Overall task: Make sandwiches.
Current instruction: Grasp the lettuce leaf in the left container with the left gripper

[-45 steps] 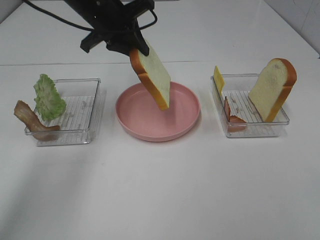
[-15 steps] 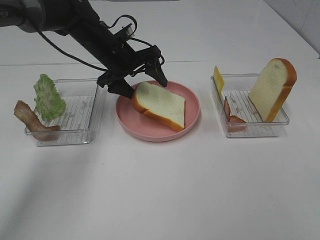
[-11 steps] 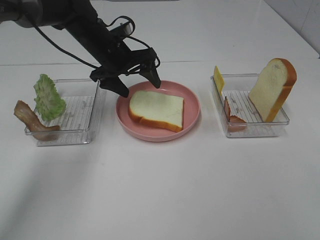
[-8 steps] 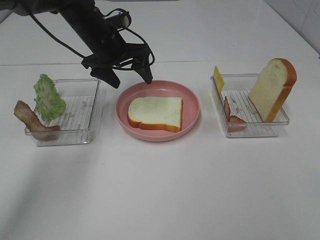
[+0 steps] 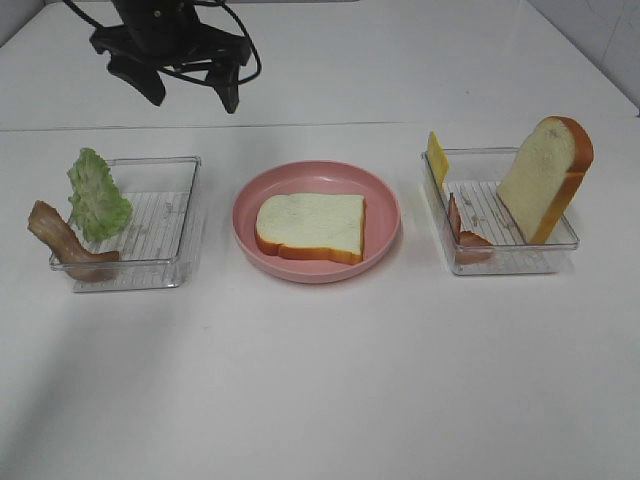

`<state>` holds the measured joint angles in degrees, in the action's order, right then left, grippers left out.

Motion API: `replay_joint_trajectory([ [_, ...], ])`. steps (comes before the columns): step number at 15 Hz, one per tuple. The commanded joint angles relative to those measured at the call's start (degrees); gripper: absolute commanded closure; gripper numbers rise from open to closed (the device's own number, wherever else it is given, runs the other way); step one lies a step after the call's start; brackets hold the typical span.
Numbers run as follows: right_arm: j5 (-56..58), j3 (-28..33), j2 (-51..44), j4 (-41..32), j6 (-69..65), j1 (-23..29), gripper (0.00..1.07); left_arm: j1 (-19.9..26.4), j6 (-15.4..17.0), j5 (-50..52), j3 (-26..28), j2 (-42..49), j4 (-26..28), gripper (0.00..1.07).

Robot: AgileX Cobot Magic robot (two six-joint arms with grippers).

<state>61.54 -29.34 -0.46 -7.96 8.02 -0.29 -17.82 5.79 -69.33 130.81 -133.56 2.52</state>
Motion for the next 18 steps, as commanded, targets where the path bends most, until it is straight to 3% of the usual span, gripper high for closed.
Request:
replay_joint_trajectory([
  [1, -0.7, 0.2, -0.7, -0.2, -0.1, -0.3, 0.33, 2.3, 1.3, -4.5, 0.3, 2.8, -0.9, 0.21],
  [3, -0.7, 0.2, -0.7, -0.3, -0.1, -0.3, 0.33, 4.8, 1.3, -4.5, -0.1, 4.1, -0.7, 0.21],
  [4, -0.7, 0.2, -0.7, -0.3, -0.1, -0.3, 0.33, 7.7, 1.3, -4.5, -2.1, 4.7, 0.7, 0.21],
  [8, -0.7, 0.2, -0.7, -0.3, -0.1, -0.3, 0.33, 10.9, 1.3, -4.5, -8.8, 5.3, 0.9, 0.21],
  [13, -0.7, 0.2, -0.7, -0.3, -0.1, -0.3, 0.33, 12.0, 1.3, -3.1, -14.9, 4.9, -0.8, 0.21],
  [18, -0.7, 0.2, -0.7, -0.3, -0.1, -0.3, 0.33, 12.0, 2.3, -2.2, -15.2, 0.2, -2.1, 0.3],
])
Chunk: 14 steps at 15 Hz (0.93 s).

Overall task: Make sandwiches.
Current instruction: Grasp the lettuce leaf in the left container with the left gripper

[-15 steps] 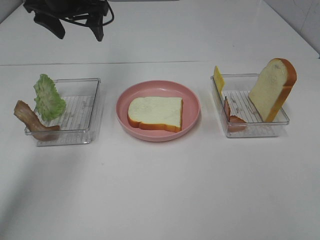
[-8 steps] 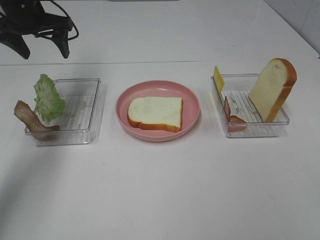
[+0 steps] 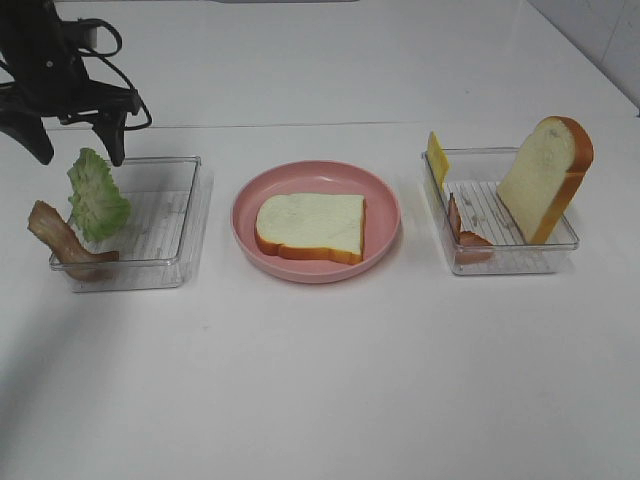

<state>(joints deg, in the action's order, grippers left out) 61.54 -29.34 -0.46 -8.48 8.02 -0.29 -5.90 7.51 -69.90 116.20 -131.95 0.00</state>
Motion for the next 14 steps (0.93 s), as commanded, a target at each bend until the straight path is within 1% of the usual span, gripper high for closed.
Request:
replay_joint_trajectory([
  [1, -0.7, 0.2, -0.7, 0.2, -0.1, -0.3, 0.33, 0.1, 0.6, -1.1, -0.6, -2.0, 0.8, 0.31],
  [4, -0.7, 0.2, -0.7, 0.2, -0.1, -0.3, 0.33, 0.1, 0.6, 0.3, -0.5, -3.4, 0.8, 0.37],
  [6, -0.7, 0.2, -0.7, 0.2, -0.1, -0.3, 0.33, 0.1, 0.6, 0.5, -0.5, -3.7, 0.8, 0.46],
  [7, -0.7, 0.2, -0.7, 0.2, -0.1, -0.3, 0.33, 0.1, 0.4, 0.3, 0.0, -3.7, 0.8, 0.58],
  [8, -0.7, 0.2, -0.7, 0.2, -0.1, -0.3, 0.33, 0.1, 0.4, 0.3, 0.2, -3.7, 0.7, 0.62],
  [9, -0.7, 0.2, -0.7, 0.2, -0.1, -0.3, 0.33, 0.1, 0.4, 0.2, 0.5, -3.6, 0.7, 0.72],
  [11, -0.7, 0.2, -0.7, 0.2, -0.1, -0.3, 0.33, 0.1, 0.4, 0.2, 0.5, -3.6, 0.6, 0.8],
  [13, -0.7, 0.2, -0.7, 0.2, -0.1, -0.3, 0.33, 0.1, 0.3, 0.2, 0.5, -3.6, 0.6, 0.99],
  [14, -0.7, 0.2, -0.7, 0.2, -0.1, -0.3, 0.33, 0.1, 0.0, 0.2, 0.5, -3.6, 0.6, 1.07],
])
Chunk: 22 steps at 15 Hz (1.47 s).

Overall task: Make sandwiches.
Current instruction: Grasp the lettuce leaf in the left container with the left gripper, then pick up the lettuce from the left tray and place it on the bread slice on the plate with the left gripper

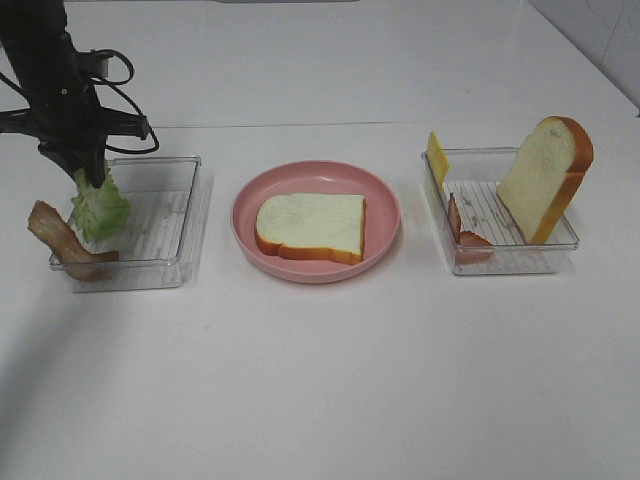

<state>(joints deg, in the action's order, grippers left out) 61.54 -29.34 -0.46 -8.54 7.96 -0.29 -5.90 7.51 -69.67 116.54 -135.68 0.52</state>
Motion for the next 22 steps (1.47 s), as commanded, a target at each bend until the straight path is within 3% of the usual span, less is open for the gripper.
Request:
replay_joint_trajectory([
  [1, -0.7, 0.2, -0.7, 0.3, 0.0, -0.3, 0.33, 0.1, -0.3, -0.1, 0.1, 0.1, 0.1, 1.07],
  [6, -0.7, 0.2, -0.7, 0.3, 0.0, -0.3, 0.33, 0.1, -1.4, -0.7, 2.4, 3.0, 3.3, 1.07],
  [8, -0.7, 0.2, -0.7, 0.3, 0.0, -0.3, 0.33, 0.1, -1.9, 0.1, 4.6, 5.1, 7.5, 1.07],
  [12, -0.7, 0.2, -0.7, 0.3, 0.0, -0.3, 0.33, -0.9, -9.8, 3.6, 6.6, 5.8, 30.1, 1.07],
  [14, -0.7, 0.2, -0.7, 0.3, 0.0, -0.3, 0.33, -2.5, -13.1, 5.4, 6.6, 5.8, 37.0, 1.07],
  [20, -0.7, 0.2, -0.7, 0.3, 0.0, -0.3, 0.33, -11.0, -14.3, 8.4, 6.6, 5.3, 39.5, 1.07],
  [22, -0.7, 0.2, -0.7, 0.3, 0.0, -0.3, 0.33, -13.8, -11.6, 8.5, 6.6, 3.2, 39.8, 1.07],
])
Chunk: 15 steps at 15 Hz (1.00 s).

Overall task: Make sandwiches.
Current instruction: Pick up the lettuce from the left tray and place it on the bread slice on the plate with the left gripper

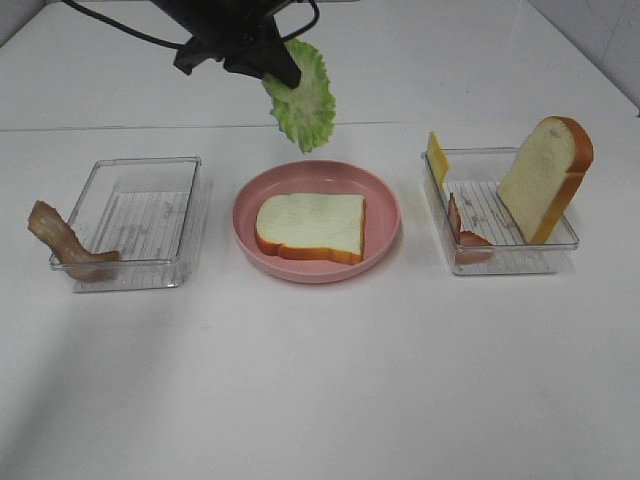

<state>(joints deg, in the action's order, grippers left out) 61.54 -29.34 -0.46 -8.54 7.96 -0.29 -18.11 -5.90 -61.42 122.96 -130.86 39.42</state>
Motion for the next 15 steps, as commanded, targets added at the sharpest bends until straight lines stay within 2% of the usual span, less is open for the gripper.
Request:
replay_joint_trajectory([
  [1, -0.7, 0.2, -0.7, 0.3, 0.0, -0.3, 0.33, -3.7, 3.2, 0.2, 0.2, -4.4, 2.0, 1.07],
  [5, -0.7, 0.2, -0.7, 0.3, 0.0, -0.3, 0.33, -5.5, 3.0, -1.3, 0.2, -7.4, 2.7, 1.07],
  [11, -0.7, 0.2, -0.7, 0.3, 0.0, -0.3, 0.33, -5.5, 2.8, -3.7, 0.2, -11.6, -0.3, 1.07],
  [14, -0.7, 0.2, -0.7, 0.3, 0.0, -0.3, 0.33, -5.4, 4.9, -2.6, 0.2, -12.1, -5.3, 1.07],
  [15, -0.7, 0.2, -0.7, 0.3, 0.0, -0.3, 0.33, -5.4, 5.0, -2.5, 0.3, -12.1, -5.9, 1.01],
])
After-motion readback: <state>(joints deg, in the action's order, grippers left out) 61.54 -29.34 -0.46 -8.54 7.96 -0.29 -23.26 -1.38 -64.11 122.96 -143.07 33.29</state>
